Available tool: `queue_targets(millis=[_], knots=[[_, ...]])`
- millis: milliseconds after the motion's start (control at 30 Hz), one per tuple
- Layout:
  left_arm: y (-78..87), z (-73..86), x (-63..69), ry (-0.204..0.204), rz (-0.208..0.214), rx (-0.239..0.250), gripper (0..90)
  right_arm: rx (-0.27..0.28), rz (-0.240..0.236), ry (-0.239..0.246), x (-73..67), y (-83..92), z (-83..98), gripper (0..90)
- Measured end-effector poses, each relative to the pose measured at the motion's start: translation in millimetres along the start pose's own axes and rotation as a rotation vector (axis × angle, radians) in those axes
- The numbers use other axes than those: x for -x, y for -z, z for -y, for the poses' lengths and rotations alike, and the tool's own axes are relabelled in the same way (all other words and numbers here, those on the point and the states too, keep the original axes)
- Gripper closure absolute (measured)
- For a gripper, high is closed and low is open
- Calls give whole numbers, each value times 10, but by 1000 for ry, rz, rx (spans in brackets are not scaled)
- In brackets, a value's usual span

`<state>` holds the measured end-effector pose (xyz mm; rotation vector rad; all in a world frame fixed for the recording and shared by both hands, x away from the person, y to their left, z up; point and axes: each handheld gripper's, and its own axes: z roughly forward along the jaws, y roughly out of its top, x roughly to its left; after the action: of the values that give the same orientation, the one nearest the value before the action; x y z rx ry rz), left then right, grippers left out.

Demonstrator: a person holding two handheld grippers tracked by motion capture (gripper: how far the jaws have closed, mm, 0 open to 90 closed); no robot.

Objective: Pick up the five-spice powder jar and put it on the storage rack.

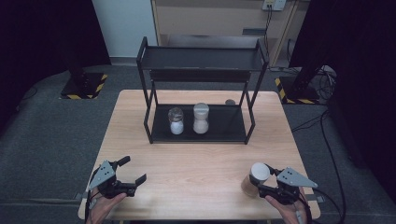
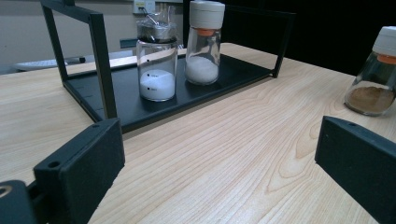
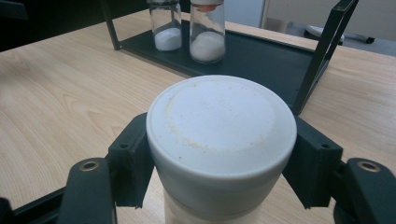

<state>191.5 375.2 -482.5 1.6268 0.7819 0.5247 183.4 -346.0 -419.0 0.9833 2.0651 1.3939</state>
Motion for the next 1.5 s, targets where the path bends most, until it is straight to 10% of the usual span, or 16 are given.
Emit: queue_targets(millis=[1500], knots=[[1,8,-15,8,4,3,4,-32,-174,75,135,-432,-747,342]])
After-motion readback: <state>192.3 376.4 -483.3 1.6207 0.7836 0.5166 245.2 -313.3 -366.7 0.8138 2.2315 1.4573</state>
